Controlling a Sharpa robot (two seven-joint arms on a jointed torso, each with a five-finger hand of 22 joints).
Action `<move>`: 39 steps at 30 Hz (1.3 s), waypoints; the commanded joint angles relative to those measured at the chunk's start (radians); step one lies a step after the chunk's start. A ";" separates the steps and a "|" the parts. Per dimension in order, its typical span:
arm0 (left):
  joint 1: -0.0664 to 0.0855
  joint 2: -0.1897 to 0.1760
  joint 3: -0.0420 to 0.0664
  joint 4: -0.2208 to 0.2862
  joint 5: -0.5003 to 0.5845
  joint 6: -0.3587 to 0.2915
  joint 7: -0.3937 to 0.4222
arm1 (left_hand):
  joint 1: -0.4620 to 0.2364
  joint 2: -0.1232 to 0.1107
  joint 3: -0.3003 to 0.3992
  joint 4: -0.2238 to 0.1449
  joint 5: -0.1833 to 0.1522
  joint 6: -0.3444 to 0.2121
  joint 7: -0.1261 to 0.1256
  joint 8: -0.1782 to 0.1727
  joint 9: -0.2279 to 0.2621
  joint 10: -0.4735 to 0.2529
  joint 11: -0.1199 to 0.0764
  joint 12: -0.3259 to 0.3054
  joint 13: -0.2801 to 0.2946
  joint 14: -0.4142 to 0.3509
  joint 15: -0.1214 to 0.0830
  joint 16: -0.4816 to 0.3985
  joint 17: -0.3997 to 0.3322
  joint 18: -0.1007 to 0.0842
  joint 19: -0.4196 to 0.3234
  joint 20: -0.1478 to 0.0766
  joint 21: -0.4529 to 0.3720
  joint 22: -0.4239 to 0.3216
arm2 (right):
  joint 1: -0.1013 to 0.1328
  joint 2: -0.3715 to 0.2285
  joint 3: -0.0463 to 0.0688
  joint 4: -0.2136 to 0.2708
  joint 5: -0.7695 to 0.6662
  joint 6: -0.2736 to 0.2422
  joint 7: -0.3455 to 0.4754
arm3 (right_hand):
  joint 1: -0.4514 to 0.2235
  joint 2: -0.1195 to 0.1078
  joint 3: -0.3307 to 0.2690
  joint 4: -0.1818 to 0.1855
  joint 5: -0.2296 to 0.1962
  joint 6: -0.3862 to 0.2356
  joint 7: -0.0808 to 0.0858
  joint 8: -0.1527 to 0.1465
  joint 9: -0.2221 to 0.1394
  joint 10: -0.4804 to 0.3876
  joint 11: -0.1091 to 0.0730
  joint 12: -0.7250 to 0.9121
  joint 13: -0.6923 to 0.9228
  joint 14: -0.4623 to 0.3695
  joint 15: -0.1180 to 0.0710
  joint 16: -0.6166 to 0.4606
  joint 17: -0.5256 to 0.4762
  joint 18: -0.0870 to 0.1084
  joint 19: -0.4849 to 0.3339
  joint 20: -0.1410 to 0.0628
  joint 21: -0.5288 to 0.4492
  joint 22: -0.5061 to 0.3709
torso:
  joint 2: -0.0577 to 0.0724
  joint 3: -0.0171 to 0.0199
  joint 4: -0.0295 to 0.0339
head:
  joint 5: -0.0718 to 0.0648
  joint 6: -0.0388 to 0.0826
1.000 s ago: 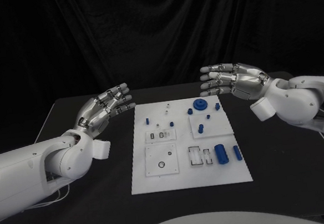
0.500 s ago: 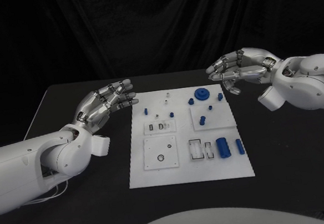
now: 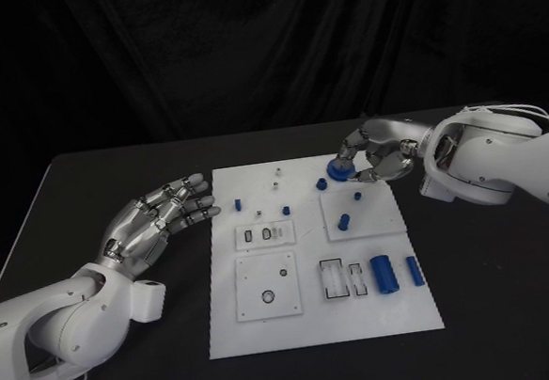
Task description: Assemble the parts on the task board
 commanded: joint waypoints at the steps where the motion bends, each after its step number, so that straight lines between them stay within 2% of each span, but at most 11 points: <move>1: 0.005 -0.008 0.002 0.013 0.026 0.030 0.251 | 0.008 -0.003 0.005 0.002 -0.002 -0.004 -0.001 -0.006 -0.001 0.000 0.009 -0.003 -0.001 -0.002 0.007 0.000 -0.002 0.001 0.003 0.005 0.002 -0.001 | 0.005 0.008 0.001 0.006 -0.349 -0.058 -0.129 | -0.002 -0.012 0.015 0.000 -0.008 0.005 -0.010 -0.024 -0.002 -0.001 -0.005 -0.016 -0.003 0.010 -0.003 0.003 0.004 -0.018 0.005 -0.007 0.007 0.058 | 0.021 -0.0057 0.0088 | -0.011 0.005; 5: 0.006 -0.013 0.002 0.019 0.030 0.034 0.250 | 0.009 -0.004 0.006 0.001 -0.002 -0.001 0.000 -0.005 -0.001 0.000 0.010 -0.003 -0.001 -0.002 0.008 0.000 -0.002 -0.001 0.001 0.005 0.002 -0.002 | 0.007 0.016 0.001 0.011 -0.430 -0.062 -0.150 | -0.012 -0.022 0.022 0.001 -0.019 0.004 -0.019 -0.053 -0.004 -0.005 -0.006 -0.033 -0.005 0.021 -0.009 0.007 0.017 -0.020 0.013 -0.012 0.011 0.069 | 0.028 -0.0089 0.0135 | -0.018 0.008; 7: 0.006 -0.015 0.002 0.022 0.031 0.035 0.251 | 0.009 -0.004 0.006 0.001 -0.002 -0.001 0.000 -0.005 -0.001 0.000 0.010 -0.003 -0.001 -0.002 0.008 0.000 -0.002 -0.001 0.001 0.005 0.002 -0.002 | 0.007 0.018 0.001 0.017 -0.456 -0.063 -0.158 | -0.021 -0.026 0.022 0.003 -0.029 0.005 -0.025 -0.067 -0.004 -0.002 -0.008 -0.039 -0.004 0.025 -0.012 0.008 0.020 -0.021 0.016 -0.015 0.012 0.073 | 0.031 -0.0095 0.0145 | -0.020 0.006; 11: 0.006 -0.018 0.002 0.026 0.032 0.037 0.251 | 0.010 -0.004 0.008 0.000 -0.001 0.001 0.000 -0.005 0.000 0.000 0.012 -0.004 -0.002 -0.003 0.010 -0.001 -0.003 -0.002 -0.001 0.005 0.001 -0.003 | 0.007 0.019 0.001 0.028 -0.479 -0.068 -0.168 | -0.040 -0.030 0.016 0.011 -0.049 0.012 -0.025 -0.084 -0.002 0.001 -0.009 -0.046 -0.003 0.031 -0.012 0.009 0.026 -0.022 0.019 -0.017 0.013 0.077 | 0.036 -0.0103 0.0169 | -0.023 0.004; 15: 0.007 -0.024 0.002 0.030 0.032 0.037 0.251 | 0.011 -0.004 0.010 0.000 -0.001 0.001 0.001 -0.005 0.000 0.001 0.014 -0.004 -0.002 -0.003 0.010 -0.001 -0.003 -0.003 -0.002 0.005 0.000 -0.003 | 0.008 0.018 0.001 0.035 -0.489 -0.064 -0.175 | -0.057 -0.030 0.008 0.019 -0.063 0.016 -0.025 -0.097 0.000 0.005 -0.010 -0.050 -0.001 0.035 -0.010 0.011 0.032 -0.023 0.022 -0.015 0.013 0.080 | 0.039 -0.0119 0.0159 | -0.023 0.005; 17: 0.007 -0.027 0.002 0.032 0.032 0.036 0.251 | 0.011 -0.004 0.010 0.000 -0.001 0.001 0.001 -0.005 0.000 0.001 0.014 -0.004 -0.002 -0.003 0.010 -0.001 -0.003 -0.003 -0.002 0.005 0.000 -0.003 | 0.008 0.017 0.001 0.039 -0.491 -0.059 -0.177 | -0.064 -0.029 0.004 0.023 -0.068 0.017 -0.024 -0.103 0.000 0.006 -0.010 -0.051 0.000 0.037 -0.008 0.013 0.036 -0.023 0.023 -0.014 0.014 0.083 | 0.042 -0.0114 0.0142 | -0.021 0.008; 24: 0.007 -0.033 0.003 0.035 0.051 0.038 0.245 | 0.012 -0.004 0.012 -0.001 0.000 0.003 0.003 -0.005 0.000 0.001 0.016 -0.004 -0.002 -0.004 0.012 -0.002 -0.003 -0.005 -0.005 0.005 -0.002 -0.004 | 0.008 0.023 0.001 0.039 -0.495 -0.043 -0.176 | -0.086 -0.026 -0.009 0.035 -0.087 0.021 -0.025 -0.122 0.002 0.016 -0.010 -0.052 0.003 0.045 -0.004 0.019 0.051 -0.026 0.032 -0.010 0.018 0.094 | 0.053 -0.0160 0.0123 | -0.026 0.020; 28: 0.007 -0.033 0.003 0.034 0.057 0.039 0.244 | 0.012 -0.004 0.013 -0.001 0.000 0.003 0.003 -0.005 0.000 0.001 0.017 -0.004 -0.002 -0.004 0.013 -0.002 -0.003 -0.006 -0.006 0.005 -0.002 -0.005 | 0.007 0.033 0.001 0.031 -0.495 -0.044 -0.171 | -0.089 -0.023 -0.011 0.037 -0.089 0.022 -0.024 -0.126 0.003 0.019 -0.011 -0.053 0.004 0.051 -0.002 0.025 0.065 -0.028 0.039 -0.008 0.021 0.103 | 0.058 -0.0210 0.0109 | -0.028 0.024; 33: 0.007 -0.029 0.003 0.029 0.061 0.044 0.242 | 0.014 -0.004 0.015 -0.002 0.001 0.005 0.004 -0.004 0.000 0.001 0.019 -0.004 -0.002 -0.004 0.014 -0.002 -0.003 -0.007 -0.008 0.005 -0.003 -0.005 | 0.007 0.055 0.001 0.009 -0.495 -0.056 -0.158 | -0.088 -0.014 -0.010 0.035 -0.076 0.027 -0.021 -0.136 0.005 0.033 -0.008 -0.055 0.005 0.058 0.004 0.031 0.078 -0.030 0.047 -0.003 0.024 0.112 | 0.059 -0.0195 0.0057 | -0.027 0.024; 35: 0.007 -0.027 0.003 0.028 0.061 0.046 0.242 | 0.014 -0.004 0.015 -0.002 0.001 0.005 0.004 -0.004 0.000 0.001 0.019 -0.004 -0.002 -0.004 0.014 -0.002 -0.003 -0.007 -0.008 0.005 -0.003 -0.005 | 0.007 0.065 0.001 -0.001 -0.495 -0.066 -0.150 | -0.086 -0.012 -0.009 0.034 -0.071 0.030 -0.019 -0.139 0.006 0.037 -0.007 -0.055 0.006 0.060 0.005 0.034 0.083 -0.031 0.048 -0.002 0.025 0.114 | 0.058 -0.0175 0.0039 | -0.025 0.023; 39: 0.007 -0.027 0.003 0.027 0.062 0.050 0.240 | 0.014 -0.004 0.016 -0.003 0.002 0.006 0.005 -0.004 0.000 0.001 0.020 -0.004 -0.002 -0.004 0.015 -0.002 -0.003 -0.008 -0.008 0.005 -0.003 -0.005 | 0.006 0.084 0.000 -0.015 -0.495 -0.068 -0.144 | -0.081 -0.007 -0.002 0.030 -0.051 0.038 -0.014 -0.150 0.008 0.061 -0.005 -0.061 0.005 0.070 0.009 0.045 0.106 -0.034 0.059 0.003 0.031 0.129 | 0.059 -0.0162 -0.0010 | -0.018 0.026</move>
